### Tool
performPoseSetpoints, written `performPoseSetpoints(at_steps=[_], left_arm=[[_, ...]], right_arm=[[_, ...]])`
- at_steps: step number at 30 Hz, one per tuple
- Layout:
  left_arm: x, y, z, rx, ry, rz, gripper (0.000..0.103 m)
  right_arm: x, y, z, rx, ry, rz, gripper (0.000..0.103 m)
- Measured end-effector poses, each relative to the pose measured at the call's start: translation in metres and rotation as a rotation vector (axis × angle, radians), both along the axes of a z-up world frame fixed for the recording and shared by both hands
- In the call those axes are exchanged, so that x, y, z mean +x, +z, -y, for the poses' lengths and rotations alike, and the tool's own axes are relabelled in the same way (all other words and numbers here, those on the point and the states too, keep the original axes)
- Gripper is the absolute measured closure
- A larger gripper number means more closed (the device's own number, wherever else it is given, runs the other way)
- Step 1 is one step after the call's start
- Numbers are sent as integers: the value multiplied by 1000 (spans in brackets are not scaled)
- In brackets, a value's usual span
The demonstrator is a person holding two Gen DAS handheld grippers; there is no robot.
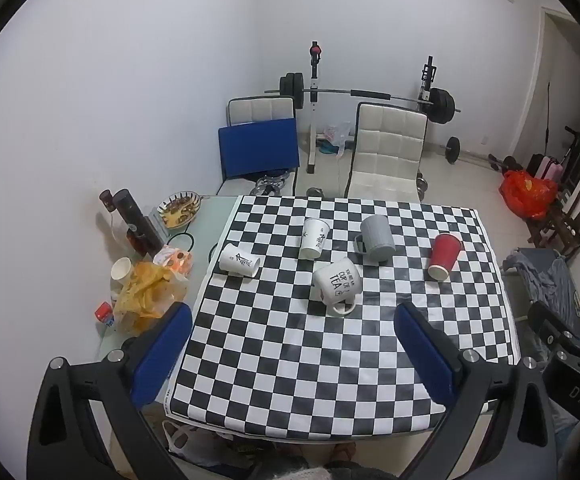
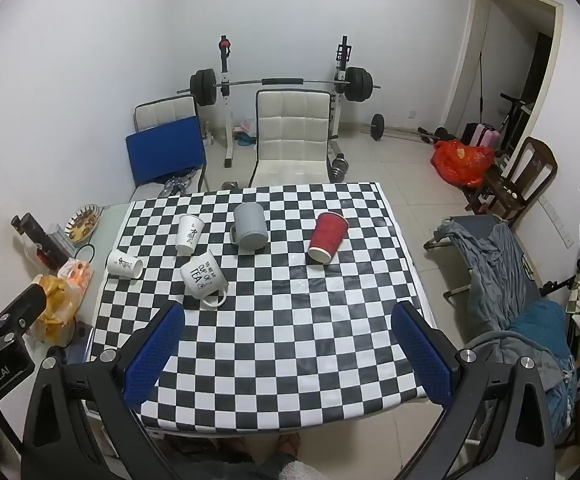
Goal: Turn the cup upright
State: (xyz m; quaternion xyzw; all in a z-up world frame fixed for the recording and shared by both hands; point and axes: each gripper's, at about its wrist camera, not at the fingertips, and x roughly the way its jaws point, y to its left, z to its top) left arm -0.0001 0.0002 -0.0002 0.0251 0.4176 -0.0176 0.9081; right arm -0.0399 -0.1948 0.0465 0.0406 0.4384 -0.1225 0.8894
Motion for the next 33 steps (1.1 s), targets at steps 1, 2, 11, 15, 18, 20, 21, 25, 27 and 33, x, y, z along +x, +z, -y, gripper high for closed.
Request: performPoseSetpoints(at_steps=[1, 2, 11, 15, 18, 20, 21, 25, 27, 33], left_arm=[[0, 0, 0, 3, 1, -2, 0], [0, 0, 0, 8, 1, -4, 0], [0, 0, -1, 2, -1, -2, 0], [-9, 0, -1, 2, 0, 0, 0], [-7, 1, 0, 6, -1, 2, 0], [-6, 0, 0, 6, -2, 3, 0], [-6, 0, 0, 7, -2, 2, 0], [-6, 1, 0, 7, -1, 3, 0], [-6, 1, 0, 6, -2, 2, 0], [-6, 1, 0, 7, 0, 5, 0]], right_arm=[[0, 0, 0, -4, -2, 2, 0], [0, 0, -1, -6, -1, 0, 0], [-2, 1, 0, 3, 1, 10, 0], [-2, 2, -1, 0, 0, 9, 0], [-1, 2, -1, -3, 1, 9, 0], [-1, 2, -1, -2, 1, 10, 0], [-1, 2, 0, -2, 1, 10, 0], [-2, 3, -1, -3, 1, 11, 0], [-2, 3, -1, -4, 1, 11, 0], [-2, 4, -1, -4, 2, 13, 0]])
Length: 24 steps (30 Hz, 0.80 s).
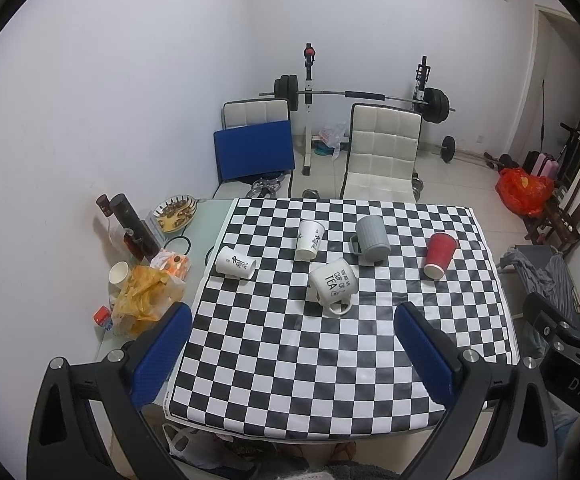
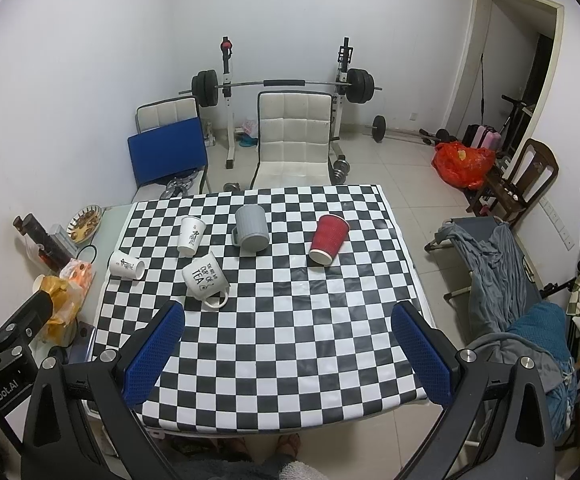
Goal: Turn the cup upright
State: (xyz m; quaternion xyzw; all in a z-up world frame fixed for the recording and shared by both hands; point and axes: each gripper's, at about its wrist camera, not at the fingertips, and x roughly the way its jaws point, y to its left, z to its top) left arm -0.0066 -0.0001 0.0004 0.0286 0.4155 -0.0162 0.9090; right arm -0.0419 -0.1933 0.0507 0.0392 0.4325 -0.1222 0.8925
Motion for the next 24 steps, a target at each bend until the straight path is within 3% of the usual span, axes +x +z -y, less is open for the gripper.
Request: performPoseSetpoints(at_steps=[24], left_arm=[[-1, 2, 10, 1, -1, 7, 0]], right_arm=[[0, 4, -2, 1, 0, 3, 0]])
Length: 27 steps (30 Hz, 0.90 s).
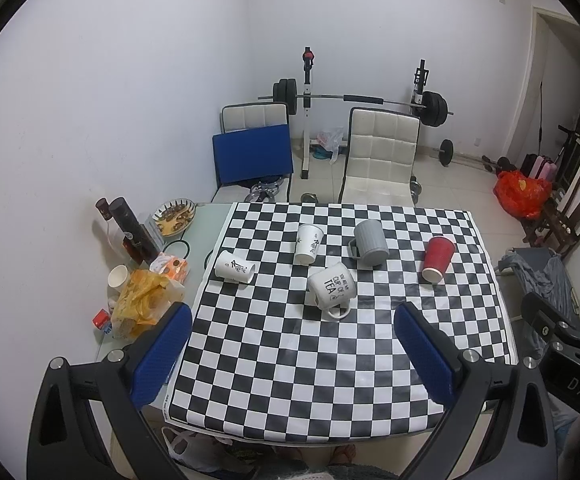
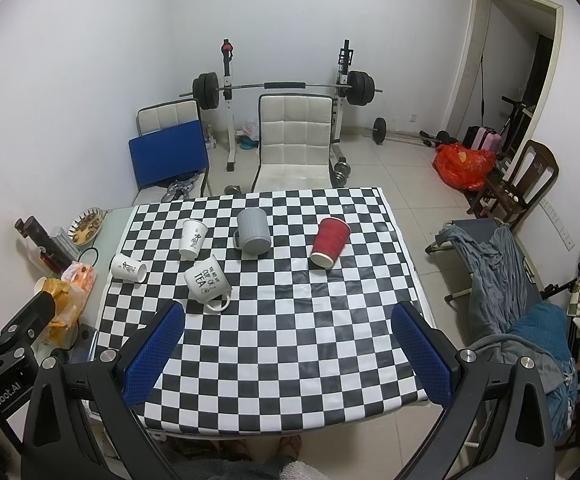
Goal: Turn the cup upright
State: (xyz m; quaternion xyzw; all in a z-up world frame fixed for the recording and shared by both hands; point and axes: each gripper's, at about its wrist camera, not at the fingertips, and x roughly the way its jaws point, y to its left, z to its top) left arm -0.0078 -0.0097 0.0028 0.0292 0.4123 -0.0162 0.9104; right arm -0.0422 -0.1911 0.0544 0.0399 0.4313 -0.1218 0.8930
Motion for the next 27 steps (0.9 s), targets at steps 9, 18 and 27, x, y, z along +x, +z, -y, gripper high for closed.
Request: performPoseSetpoints(at_steps=[9, 18, 27], left_arm=[[-1, 5, 7, -3, 0, 4, 0], [-2, 5, 7, -2, 2, 7, 0], [-2, 5, 6, -4, 0, 10, 0]], right_arm=[[-2, 2, 0, 0, -1, 1, 0], [-4, 4, 0, -1, 0, 2, 0], [-6, 4, 0, 0, 1, 5, 0]])
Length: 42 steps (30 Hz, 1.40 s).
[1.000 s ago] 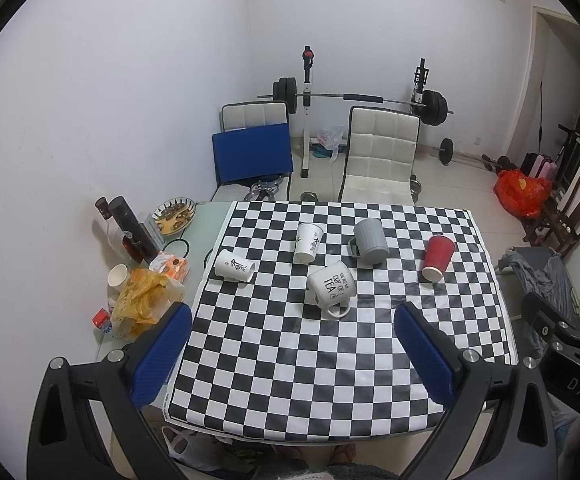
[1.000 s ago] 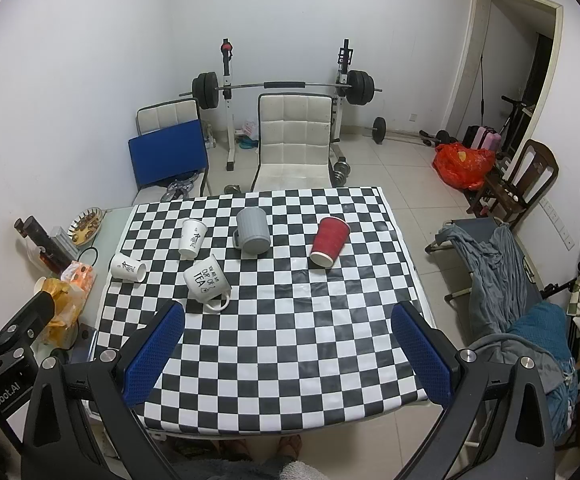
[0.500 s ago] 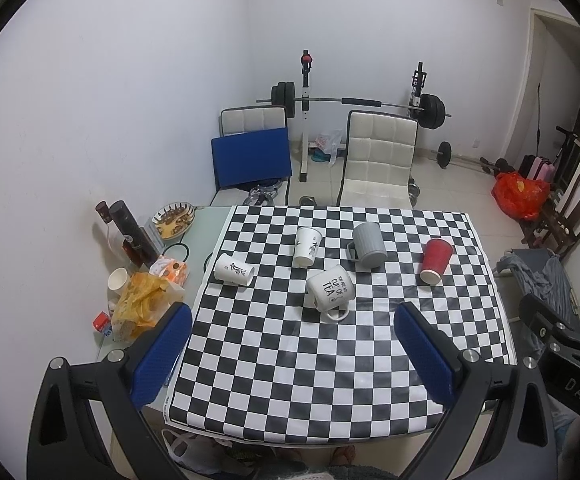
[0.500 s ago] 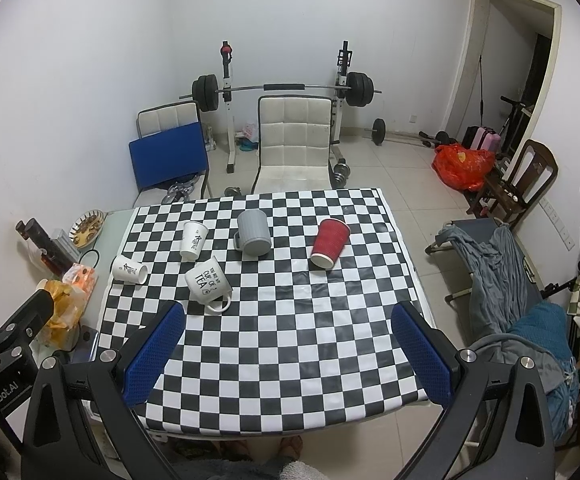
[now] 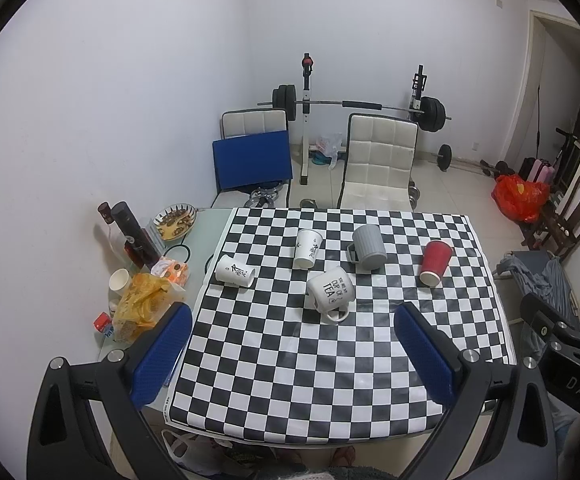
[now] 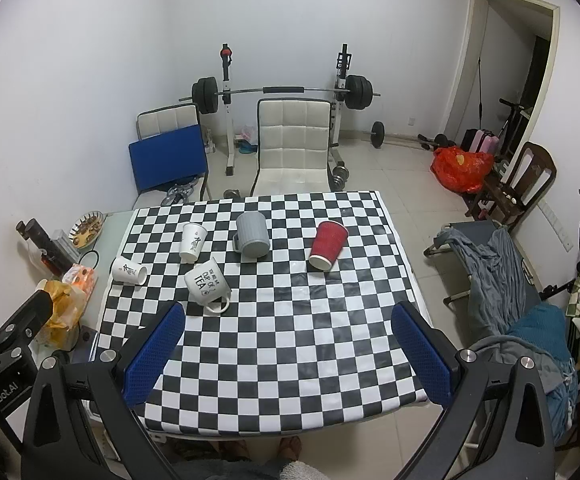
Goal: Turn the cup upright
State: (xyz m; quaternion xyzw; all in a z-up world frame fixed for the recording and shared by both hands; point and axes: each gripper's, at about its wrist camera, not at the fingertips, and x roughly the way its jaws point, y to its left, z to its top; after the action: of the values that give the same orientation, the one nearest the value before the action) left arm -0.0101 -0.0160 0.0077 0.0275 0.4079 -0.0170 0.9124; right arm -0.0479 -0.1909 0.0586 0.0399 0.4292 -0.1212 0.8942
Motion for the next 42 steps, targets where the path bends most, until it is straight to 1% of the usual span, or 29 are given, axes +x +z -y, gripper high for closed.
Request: performPoseSetpoints(at_steps=[11, 13, 15, 16, 18, 19, 20, 22, 23, 25, 26, 28, 30, 31, 35, 39, 42], left_arm=[[-1, 0, 0, -2, 0, 1, 0], [4, 8, 3, -5, 3, -8, 0], [15, 15, 5, -8, 12, -25, 0], [20, 14, 6, -6, 21, -35, 0], [35, 5, 5, -5, 42, -72, 0], [45, -1, 4, -4, 52, -98, 0], [56, -9, 4, 3, 64, -126, 0], [74, -29, 2, 17, 86, -172, 0], [80, -45, -1, 30, 96, -191, 0], [98, -71, -1, 50, 112, -244, 0], [99, -86, -3, 53, 107, -245, 0], [114, -111, 0, 112, 99, -250, 0], [130, -134, 6, 163, 58, -267, 0], [140, -148, 12, 197, 29, -283, 0], [174, -197, 35, 324, -106, -314, 0], [205, -240, 60, 445, -245, -326, 0], [221, -268, 81, 534, -362, -327, 0]], right_arm=[[-2, -4, 2, 1, -1, 1, 0], [-2, -2, 1, 2, -2, 0, 0], [1, -3, 3, 12, -11, -5, 0], [3, -6, 4, 19, -18, -9, 0], [11, -17, 9, 31, -34, -28, 0], [29, -13, 15, 44, -45, -45, 0], [31, -18, 17, 51, -45, -55, 0], [48, -44, 25, 81, -59, -104, 0], [58, -56, 28, 91, -63, -125, 0], [72, -96, 35, 96, -74, -168, 0], [84, -111, 37, 97, -78, -197, 0], [100, -153, 40, 103, -72, -247, 0], [115, -186, 42, 113, -71, -301, 0], [124, -207, 44, 125, -66, -332, 0], [158, -274, 52, 164, -56, -432, 0], [186, -334, 63, 196, -80, -505, 0], [199, -368, 74, 227, -108, -546, 0]])
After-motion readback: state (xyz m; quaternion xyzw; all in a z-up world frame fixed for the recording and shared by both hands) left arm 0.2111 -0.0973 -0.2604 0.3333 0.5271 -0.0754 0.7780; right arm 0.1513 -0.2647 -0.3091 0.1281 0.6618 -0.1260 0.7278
